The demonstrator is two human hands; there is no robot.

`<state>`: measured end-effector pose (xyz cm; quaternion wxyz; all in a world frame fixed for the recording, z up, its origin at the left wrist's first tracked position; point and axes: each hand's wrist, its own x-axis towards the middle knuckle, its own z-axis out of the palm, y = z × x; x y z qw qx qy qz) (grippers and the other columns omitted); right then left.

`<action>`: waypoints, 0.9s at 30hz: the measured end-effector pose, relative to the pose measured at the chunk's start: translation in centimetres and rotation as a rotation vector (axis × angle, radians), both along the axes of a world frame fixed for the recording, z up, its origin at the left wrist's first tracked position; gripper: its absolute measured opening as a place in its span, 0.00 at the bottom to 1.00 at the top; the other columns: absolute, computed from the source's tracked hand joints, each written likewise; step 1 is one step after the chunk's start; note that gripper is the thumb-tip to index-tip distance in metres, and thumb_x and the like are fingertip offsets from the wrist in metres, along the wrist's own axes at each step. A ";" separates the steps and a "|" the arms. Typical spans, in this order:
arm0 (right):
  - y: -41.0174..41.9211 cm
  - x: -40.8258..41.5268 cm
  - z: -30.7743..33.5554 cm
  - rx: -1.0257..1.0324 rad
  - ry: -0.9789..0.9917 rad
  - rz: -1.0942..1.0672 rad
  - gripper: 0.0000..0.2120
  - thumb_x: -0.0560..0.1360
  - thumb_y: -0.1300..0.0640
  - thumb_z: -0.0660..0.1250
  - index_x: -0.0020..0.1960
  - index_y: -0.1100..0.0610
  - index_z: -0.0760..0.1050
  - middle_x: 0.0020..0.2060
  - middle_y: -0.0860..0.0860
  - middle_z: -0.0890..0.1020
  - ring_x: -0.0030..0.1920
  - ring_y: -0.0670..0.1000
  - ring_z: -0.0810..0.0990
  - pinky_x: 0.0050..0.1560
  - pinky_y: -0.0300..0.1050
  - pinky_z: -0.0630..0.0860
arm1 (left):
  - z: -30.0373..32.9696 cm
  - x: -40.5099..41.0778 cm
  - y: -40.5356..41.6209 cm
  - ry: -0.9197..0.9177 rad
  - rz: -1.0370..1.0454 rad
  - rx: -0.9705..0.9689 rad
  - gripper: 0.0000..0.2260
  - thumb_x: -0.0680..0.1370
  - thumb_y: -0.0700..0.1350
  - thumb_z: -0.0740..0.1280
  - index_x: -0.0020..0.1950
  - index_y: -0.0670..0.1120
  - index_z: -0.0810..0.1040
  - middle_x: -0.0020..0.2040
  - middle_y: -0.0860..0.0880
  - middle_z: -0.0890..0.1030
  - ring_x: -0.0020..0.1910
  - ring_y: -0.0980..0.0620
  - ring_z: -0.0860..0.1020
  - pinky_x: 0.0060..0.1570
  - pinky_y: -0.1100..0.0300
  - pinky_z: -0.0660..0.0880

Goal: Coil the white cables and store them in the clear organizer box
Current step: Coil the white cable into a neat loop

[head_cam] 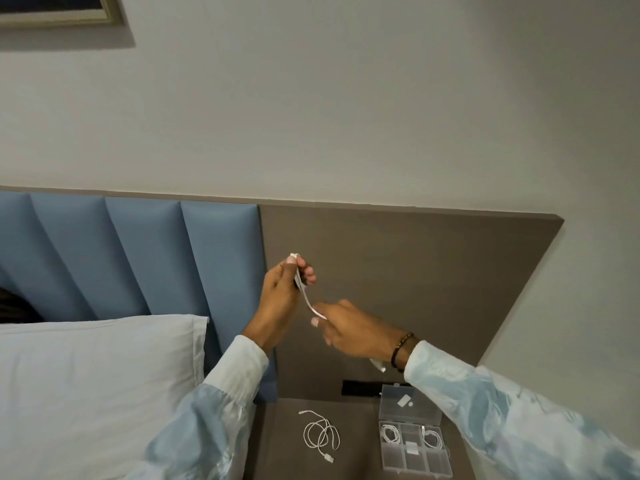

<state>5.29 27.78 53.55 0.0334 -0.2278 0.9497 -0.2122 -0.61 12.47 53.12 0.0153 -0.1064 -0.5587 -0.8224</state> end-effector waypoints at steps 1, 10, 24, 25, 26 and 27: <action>-0.1 0.0 0.8 0.006 0.054 -0.006 0.10 0.83 0.48 0.56 0.50 0.51 0.72 0.40 0.51 0.81 0.39 0.53 0.82 0.43 0.59 0.83 | -0.5 0.2 0.1 0.065 0.043 -0.145 0.16 0.87 0.45 0.55 0.46 0.43 0.77 0.38 0.48 0.81 0.38 0.55 0.79 0.45 0.64 0.77; 1.6 -2.1 4.9 -0.234 0.329 -0.121 0.12 0.69 0.50 0.77 0.51 0.52 0.82 0.43 0.46 0.84 0.38 0.41 0.78 0.39 0.37 0.75 | -0.2 1.8 0.7 -0.038 -0.271 -0.421 0.28 0.87 0.55 0.52 0.40 0.42 0.83 0.34 0.43 0.83 0.31 0.53 0.77 0.36 0.61 0.75; 2.1 -2.6 2.5 -0.471 -0.054 -0.133 0.07 0.70 0.52 0.79 0.43 0.56 0.87 0.36 0.46 0.87 0.36 0.41 0.83 0.39 0.36 0.79 | -1.6 2.1 2.9 -0.119 0.432 -0.503 0.29 0.82 0.57 0.59 0.35 0.33 0.78 0.31 0.35 0.82 0.33 0.37 0.82 0.39 0.46 0.80; 2.3 -2.6 2.5 -0.494 -0.088 -0.125 0.08 0.70 0.52 0.79 0.44 0.56 0.87 0.37 0.47 0.87 0.36 0.41 0.83 0.39 0.35 0.78 | -1.4 2.1 2.8 -0.088 0.427 -0.505 0.28 0.82 0.56 0.61 0.36 0.32 0.77 0.33 0.33 0.81 0.32 0.37 0.81 0.39 0.43 0.80; 2.5 -2.5 2.5 -0.531 -0.123 -0.124 0.08 0.70 0.51 0.79 0.44 0.56 0.87 0.37 0.48 0.87 0.37 0.41 0.83 0.40 0.34 0.78 | -1.3 2.1 2.7 -0.041 0.389 -0.504 0.29 0.83 0.56 0.61 0.36 0.31 0.75 0.32 0.32 0.80 0.29 0.41 0.78 0.36 0.43 0.79; 2.8 -2.4 2.6 -0.584 -0.153 -0.125 0.08 0.70 0.51 0.79 0.43 0.55 0.87 0.37 0.48 0.88 0.37 0.41 0.83 0.40 0.33 0.78 | -1.2 2.3 2.6 0.008 0.321 -0.473 0.29 0.83 0.56 0.62 0.36 0.31 0.74 0.30 0.33 0.78 0.28 0.44 0.76 0.32 0.46 0.77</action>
